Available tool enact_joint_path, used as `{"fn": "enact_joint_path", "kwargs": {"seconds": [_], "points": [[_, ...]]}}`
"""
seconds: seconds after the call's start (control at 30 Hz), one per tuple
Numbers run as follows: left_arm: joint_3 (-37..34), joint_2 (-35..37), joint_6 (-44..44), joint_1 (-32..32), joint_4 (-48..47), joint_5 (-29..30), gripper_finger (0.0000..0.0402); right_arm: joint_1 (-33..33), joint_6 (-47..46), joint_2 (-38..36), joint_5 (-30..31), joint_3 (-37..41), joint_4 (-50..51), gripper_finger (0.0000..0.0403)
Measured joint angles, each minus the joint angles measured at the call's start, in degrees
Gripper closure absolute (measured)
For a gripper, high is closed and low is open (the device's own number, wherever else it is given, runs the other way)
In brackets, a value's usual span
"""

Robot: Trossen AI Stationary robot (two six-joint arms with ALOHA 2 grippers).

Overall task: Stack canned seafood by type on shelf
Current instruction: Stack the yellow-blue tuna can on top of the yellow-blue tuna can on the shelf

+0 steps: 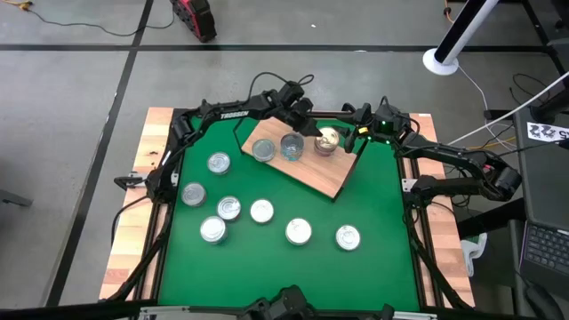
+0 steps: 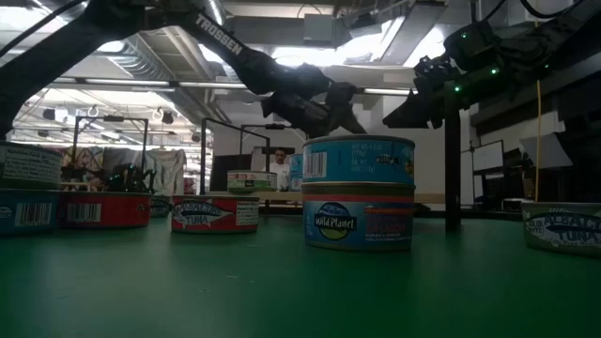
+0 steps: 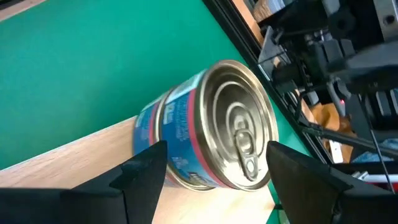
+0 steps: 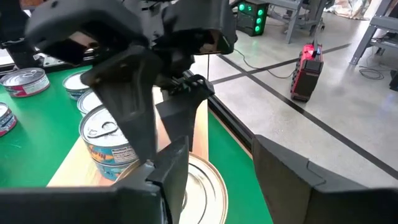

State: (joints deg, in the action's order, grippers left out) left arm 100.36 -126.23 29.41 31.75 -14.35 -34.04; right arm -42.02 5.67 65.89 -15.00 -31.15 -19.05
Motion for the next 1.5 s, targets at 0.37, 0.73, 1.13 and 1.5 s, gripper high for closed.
{"fn": "enact_joint_path", "kwargs": {"seconds": [0.37,0.73,1.13,1.5], "points": [[0.0,0.3,-3.0,0.7,0.5,-2.8,0.0133,0.0,0.2,0.0,0.0,0.0,-0.1,0.0226],[0.0,4.6,-13.7,0.4,-0.1,-5.7,0.0133,0.0,-1.2,-0.1,-1.6,0.0,-0.2,0.0226],[0.0,14.5,-25.2,-2.2,-6.6,-4.9,0.0133,0.0,-1.3,-5.0,-1.8,0.0,1.3,0.0226],[0.0,21.6,-39.0,-10.1,-27.4,9.8,0.0133,0.0,-1.7,-17.3,-7.0,0.0,7.8,0.0226]]}}
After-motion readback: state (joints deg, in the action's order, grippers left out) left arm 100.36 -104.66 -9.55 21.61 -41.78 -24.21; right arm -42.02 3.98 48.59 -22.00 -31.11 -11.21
